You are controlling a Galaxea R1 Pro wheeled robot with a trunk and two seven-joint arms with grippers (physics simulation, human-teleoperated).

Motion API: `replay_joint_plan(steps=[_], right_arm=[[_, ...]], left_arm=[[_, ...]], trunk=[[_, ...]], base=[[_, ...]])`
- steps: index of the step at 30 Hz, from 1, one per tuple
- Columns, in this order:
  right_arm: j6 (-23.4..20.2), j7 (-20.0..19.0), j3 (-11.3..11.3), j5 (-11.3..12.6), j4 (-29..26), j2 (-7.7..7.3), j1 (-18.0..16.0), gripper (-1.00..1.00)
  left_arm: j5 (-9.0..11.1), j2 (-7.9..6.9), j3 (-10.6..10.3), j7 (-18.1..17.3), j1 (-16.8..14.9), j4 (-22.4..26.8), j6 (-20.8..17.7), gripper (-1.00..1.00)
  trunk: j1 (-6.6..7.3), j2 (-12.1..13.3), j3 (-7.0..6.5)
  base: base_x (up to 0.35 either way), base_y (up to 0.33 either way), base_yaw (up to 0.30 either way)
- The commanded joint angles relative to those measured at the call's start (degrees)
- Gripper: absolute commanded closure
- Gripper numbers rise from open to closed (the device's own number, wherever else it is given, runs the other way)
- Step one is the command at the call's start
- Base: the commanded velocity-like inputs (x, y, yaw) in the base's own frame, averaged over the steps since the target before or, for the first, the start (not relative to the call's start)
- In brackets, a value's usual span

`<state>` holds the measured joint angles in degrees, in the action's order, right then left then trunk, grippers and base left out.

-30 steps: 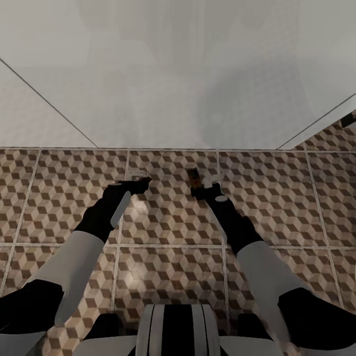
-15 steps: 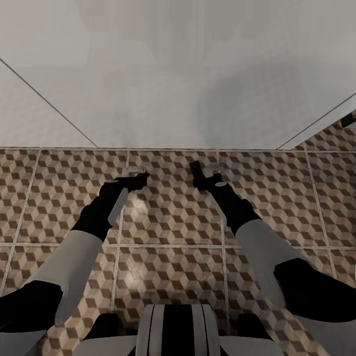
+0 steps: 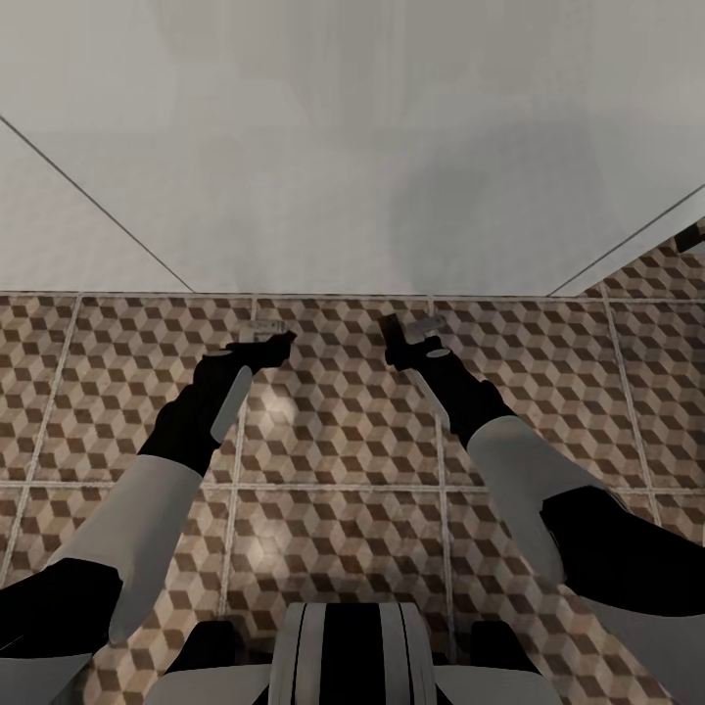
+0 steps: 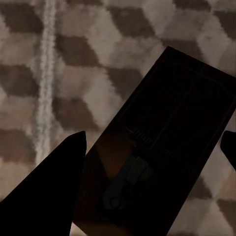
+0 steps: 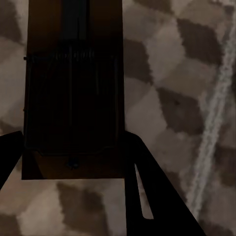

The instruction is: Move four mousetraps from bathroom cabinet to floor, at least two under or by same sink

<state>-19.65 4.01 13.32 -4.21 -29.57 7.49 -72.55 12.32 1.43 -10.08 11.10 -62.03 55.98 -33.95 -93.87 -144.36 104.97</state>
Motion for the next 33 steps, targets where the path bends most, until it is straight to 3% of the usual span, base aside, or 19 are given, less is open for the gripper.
replay_joint_plan(steps=[1,5,13,25,33], right_arm=[[-0.4,0.1,0.2,-0.3,-0.1,-0.02,0.0,1.00],[-0.3,0.1,0.2,-0.2,0.0,0.05,0.0,1.00],[0.2,0.1,0.2,-0.1,-0.1,0.30,0.0,1.00],[2.0,-0.1,0.4,-0.1,-0.8,0.41,0.0,1.00],[2.0,-0.1,0.4,-0.1,-0.8,0.50,0.0,1.00]], left_arm=[[0.6,-0.02,-0.1,0.5,0.0,-0.1,-0.2,1.00],[0.6,-0.08,0.0,0.5,0.0,-1.1,-0.2,1.00],[0.6,-0.26,4.6,0.2,0.0,-1.9,0.0,1.00],[0.6,-0.33,5.1,0.0,0.0,4.4,0.0,1.00],[0.6,-1.35,5.1,0.0,0.0,5.1,-0.1,1.00]], trunk=[[0.01,0.0,0.03],[0.01,0.0,0.03],[0.01,0.0,0.03],[0.01,0.0,0.03],[0.01,0.0,0.03]], base=[[0.000,0.000,0.000],[0.000,0.000,0.000],[0.000,0.000,0.000],[0.000,0.000,0.000],[0.000,0.000,0.000]])
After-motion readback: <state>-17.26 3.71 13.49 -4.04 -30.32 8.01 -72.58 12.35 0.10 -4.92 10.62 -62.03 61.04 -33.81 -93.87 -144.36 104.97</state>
